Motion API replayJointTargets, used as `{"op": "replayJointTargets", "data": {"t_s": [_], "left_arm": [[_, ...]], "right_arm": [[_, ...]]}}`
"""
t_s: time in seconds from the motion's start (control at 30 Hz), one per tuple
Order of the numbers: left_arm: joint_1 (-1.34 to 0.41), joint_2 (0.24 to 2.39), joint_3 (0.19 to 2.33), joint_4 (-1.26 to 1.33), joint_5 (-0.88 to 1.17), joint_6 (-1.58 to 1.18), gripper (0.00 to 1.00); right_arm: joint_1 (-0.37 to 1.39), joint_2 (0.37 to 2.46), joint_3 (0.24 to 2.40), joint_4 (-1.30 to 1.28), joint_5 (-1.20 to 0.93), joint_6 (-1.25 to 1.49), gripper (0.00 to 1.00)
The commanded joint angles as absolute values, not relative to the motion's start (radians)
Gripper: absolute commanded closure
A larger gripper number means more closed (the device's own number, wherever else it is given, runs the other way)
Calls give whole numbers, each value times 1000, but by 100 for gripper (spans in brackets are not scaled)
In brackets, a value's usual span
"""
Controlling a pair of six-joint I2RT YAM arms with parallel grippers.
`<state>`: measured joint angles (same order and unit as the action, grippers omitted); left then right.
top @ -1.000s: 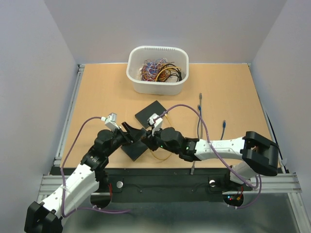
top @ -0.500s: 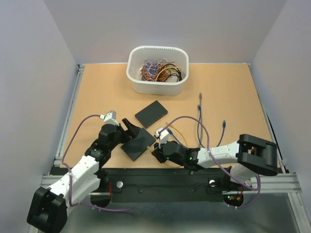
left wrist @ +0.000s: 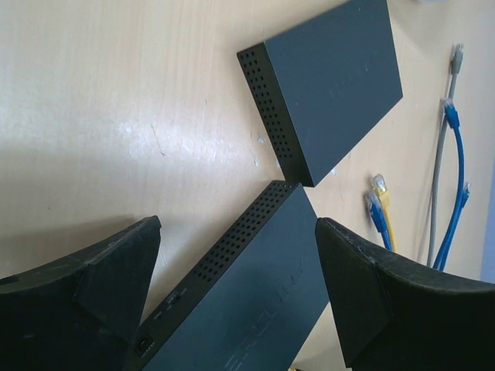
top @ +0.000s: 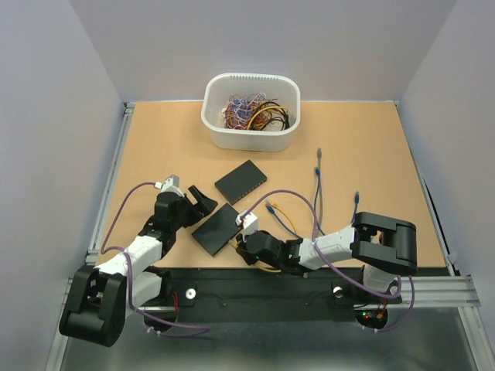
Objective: Insert the plug into the switch port
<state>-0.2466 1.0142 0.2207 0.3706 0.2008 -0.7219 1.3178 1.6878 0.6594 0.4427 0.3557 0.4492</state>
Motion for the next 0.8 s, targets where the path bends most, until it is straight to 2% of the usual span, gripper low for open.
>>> {"op": "replayJointTargets", "data": {"t_s": [0.0,0.37,0.77], "left_arm": [[-242,1011,196,454,250,-718,8],[-244,1035,127,517,293,-761,10],[-264,997,87,534,319,-781,12]], "right_arm": [[1327,1695,701,502,393,456,100],[1327,1743,764,502,396,443,100],[1327,1801,859,437,500,451,99]]}}
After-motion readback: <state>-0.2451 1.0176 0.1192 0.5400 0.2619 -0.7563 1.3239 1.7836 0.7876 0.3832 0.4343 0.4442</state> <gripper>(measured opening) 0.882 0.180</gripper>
